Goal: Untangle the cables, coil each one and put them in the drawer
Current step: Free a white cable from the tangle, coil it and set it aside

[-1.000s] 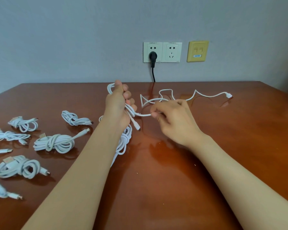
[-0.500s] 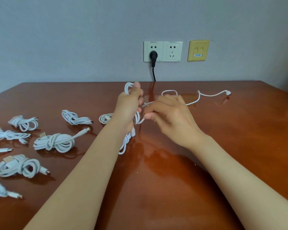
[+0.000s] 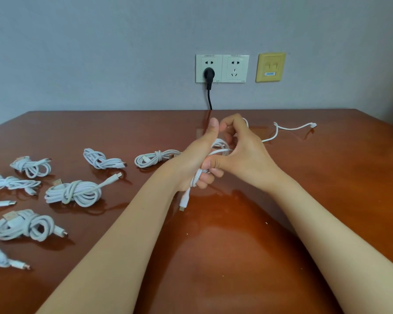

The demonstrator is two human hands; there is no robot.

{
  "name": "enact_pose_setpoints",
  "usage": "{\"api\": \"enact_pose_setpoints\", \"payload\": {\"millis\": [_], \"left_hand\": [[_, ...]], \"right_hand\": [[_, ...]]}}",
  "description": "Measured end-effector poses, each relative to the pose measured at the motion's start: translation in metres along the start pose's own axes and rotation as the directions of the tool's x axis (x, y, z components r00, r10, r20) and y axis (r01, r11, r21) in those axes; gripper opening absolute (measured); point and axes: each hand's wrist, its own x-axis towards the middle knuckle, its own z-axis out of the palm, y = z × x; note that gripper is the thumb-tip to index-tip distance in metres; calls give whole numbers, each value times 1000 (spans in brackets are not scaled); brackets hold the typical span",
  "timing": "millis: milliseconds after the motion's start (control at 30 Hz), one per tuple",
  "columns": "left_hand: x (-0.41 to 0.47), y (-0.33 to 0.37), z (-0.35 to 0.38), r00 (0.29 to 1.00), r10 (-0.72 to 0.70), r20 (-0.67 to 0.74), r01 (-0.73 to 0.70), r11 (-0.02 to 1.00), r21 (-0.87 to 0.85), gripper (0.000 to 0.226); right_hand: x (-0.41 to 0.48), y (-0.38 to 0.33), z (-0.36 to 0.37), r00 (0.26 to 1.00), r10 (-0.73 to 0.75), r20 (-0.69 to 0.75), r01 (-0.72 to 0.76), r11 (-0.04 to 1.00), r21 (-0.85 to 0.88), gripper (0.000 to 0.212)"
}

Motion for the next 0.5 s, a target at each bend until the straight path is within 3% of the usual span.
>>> {"api": "enact_pose_setpoints", "payload": {"millis": [233,433,500], "left_hand": [[-7,3,-1,946,-103,308,90,994,58,75],[-12,5,-4,880,-72,469,26,994,106,22],[-13,6,-4,858,-70,508,13,993,114,15]], "right_hand": [[2,4,-6,970,79,228,-123,975,187,22],[6,14,-18,939,75,335,-183,934,306,19],[6,18,-19,925,80,372,-213,919,331,23]]}}
